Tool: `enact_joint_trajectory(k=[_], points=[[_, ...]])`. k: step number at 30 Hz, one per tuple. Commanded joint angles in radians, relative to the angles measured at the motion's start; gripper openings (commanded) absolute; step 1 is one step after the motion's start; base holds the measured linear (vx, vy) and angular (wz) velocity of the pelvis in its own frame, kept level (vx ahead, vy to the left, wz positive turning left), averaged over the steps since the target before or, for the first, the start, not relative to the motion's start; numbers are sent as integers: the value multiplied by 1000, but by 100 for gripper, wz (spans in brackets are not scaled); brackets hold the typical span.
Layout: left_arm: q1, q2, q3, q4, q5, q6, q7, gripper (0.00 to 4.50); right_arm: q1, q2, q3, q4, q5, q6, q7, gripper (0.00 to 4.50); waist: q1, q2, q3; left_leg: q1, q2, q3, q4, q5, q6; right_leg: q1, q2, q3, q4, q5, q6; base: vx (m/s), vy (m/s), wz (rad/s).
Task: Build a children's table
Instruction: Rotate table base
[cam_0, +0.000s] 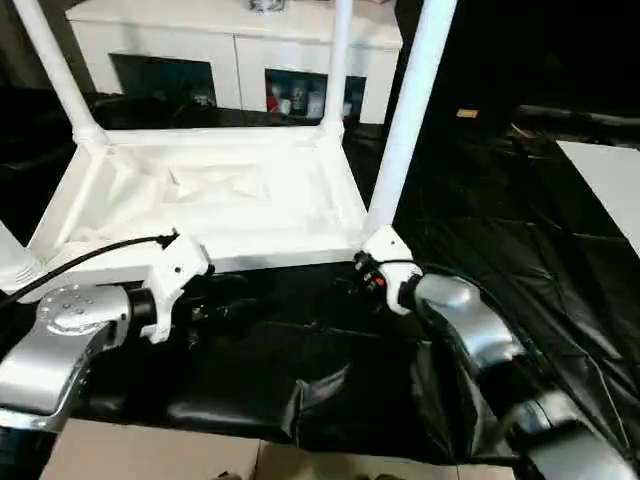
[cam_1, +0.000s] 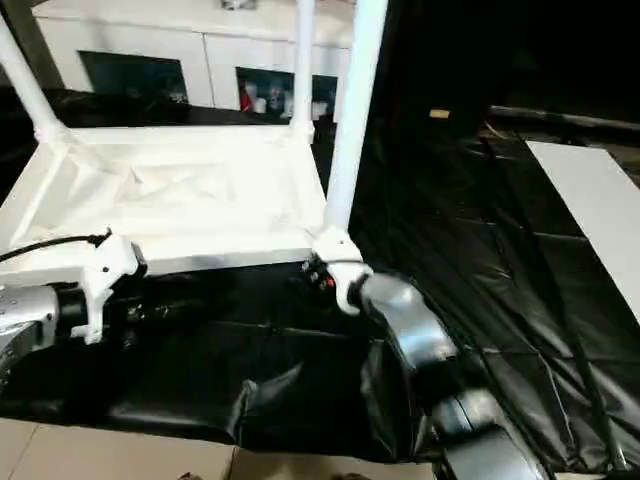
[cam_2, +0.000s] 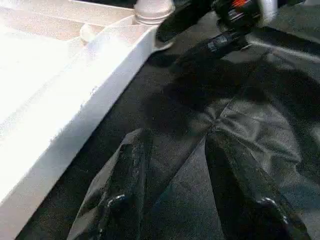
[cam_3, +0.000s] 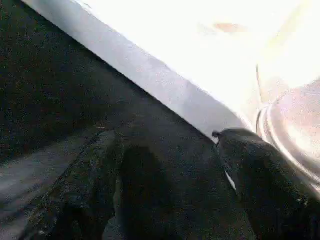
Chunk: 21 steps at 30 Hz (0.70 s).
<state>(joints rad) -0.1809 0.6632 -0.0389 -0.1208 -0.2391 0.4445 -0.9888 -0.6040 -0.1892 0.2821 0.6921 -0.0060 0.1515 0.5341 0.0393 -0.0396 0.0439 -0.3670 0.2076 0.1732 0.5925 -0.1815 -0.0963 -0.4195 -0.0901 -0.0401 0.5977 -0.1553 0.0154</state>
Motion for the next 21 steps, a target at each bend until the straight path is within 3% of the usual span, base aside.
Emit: enact_joint_trajectory(k=[1,2,3,5,6,9,11,14,16,17,18,19,20,21], points=[[16,16,22,-30,-8,16,5,201,-57,-6,-34,114,-33,-37,-81,343,-1,13,-57,10,9,7,-80,-262,-20,41,-25,25,-46,-219,-224,0,0,0],[24,18,27,-36,-9,18,8,201,-76,-5,-41,151,-40,-53,-109,343,-3,0,-57,7,9,8,-80,-263,-18,42,-25,24,-47,-228,-224,0,0,0],[31,20,31,-41,-10,20,11,201,-90,-4,-48,179,-43,-65,-133,343,1,7,-55,10,8,8,-79,-272,-20,42,-24,26,-48,-247,-215,0,0,0],[50,27,45,-59,-17,30,17,201,-133,-2,-85,250,-40,-105,-227,343,5,6,-57,14,9,9,-78,-274,-29,39,-24,26,-46,-232,-209,0,0,0],[74,34,61,-80,-27,41,20,201,-176,0,-139,321,-19,-157,-336,343,7,1,-57,13,9,11,-77,-261,-33,38,-25,26,-41,-213,-206,0,0,0],[106,40,81,-93,-37,41,20,201,-204,-13,-188,375,-1,-198,-455,343,11,1,-56,13,6,13,-76,-263,-33,38,-19,24,-40,-202,-193,0,0,0],[127,28,105,-97,-48,40,38,201,-210,-29,-216,408,7,-223,-528,343,12,-1,-55,13,5,13,-75,-271,-32,38,-19,24,-39,-209,-186,0,0,0],[157,9,142,-100,-74,33,55,201,-212,-51,-213,453,-15,-255,-617,343,13,-6,-55,11,2,15,-73,-283,-32,36,-16,24,-42,-226,-176,0,0,0],[223,-35,235,-87,-117,-49,67,201,-191,-57,-243,463,0,-305,-618,343,13,-9,-55,7,1,15,-70,-309,-29,35,-17,25,-44,-255,-168,0,0,0],[223,-35,235,-87,-117,-49,67,201,-191,-57,-243,463,0,-305,-618,343,12,-11,-55,1,1,14,-71,-311,-24,38,-20,26,-46,-260,-163,0,0,0],[293,-75,313,-86,-130,-170,84,201,-171,-43,-296,456,37,-363,-552,343,8,-15,-55,-1,3,12,-71,-324,-10,37,-20,25,-49,-277,-153,0,0,0],[293,-75,313,-86,-130,-170,84,201,-171,-43,-296,456,37,-363,-552,343,5,-16,-54,-4,4,11,-72,-336,-5,38,-21,25,-50,-288,-150,0,0,0],[315,-95,360,-80,-169,-173,78,201,-147,-31,-316,421,73,-378,-470,343,3,-14,-53,-2,5,10,-72,-346,-3,36,-18,24,-53,-301,-146,0,0,0],[340,-125,431,-72,-233,-150,74,231,-96,-22,-315,343,104,-401,-364,343,-1,-18,-53,-2,6,11,-72,-360,13,35,-15,25,-52,-292,-152,0,0,0]])
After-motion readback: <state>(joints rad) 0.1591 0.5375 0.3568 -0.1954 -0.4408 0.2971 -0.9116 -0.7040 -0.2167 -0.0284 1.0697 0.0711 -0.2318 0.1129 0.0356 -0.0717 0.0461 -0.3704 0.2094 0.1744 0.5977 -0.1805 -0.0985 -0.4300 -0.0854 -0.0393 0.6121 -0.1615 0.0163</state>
